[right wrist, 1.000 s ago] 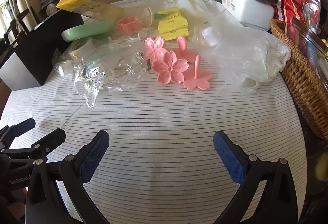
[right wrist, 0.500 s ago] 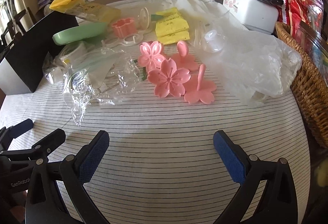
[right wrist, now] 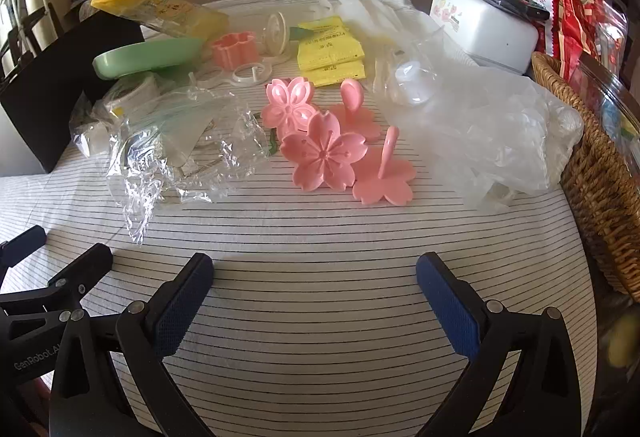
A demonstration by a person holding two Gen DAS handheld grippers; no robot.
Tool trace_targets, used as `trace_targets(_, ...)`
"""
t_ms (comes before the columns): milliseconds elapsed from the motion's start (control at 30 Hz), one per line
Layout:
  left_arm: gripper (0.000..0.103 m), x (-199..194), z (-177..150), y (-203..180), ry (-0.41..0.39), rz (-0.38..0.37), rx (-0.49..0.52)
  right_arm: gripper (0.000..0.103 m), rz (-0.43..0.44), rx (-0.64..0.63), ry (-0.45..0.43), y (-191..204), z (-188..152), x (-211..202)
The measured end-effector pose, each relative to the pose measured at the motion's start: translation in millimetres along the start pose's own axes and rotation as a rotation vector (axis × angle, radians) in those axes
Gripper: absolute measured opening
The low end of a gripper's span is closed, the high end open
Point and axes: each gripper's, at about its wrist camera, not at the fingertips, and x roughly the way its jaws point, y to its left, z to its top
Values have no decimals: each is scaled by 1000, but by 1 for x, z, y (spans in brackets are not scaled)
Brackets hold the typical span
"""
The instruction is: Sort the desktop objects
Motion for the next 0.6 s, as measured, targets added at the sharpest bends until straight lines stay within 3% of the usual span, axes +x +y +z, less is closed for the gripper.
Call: trace_targets(600, 103, 0, 0, 0, 0, 7, -9, 103, -2, 0, 0, 0, 0, 0)
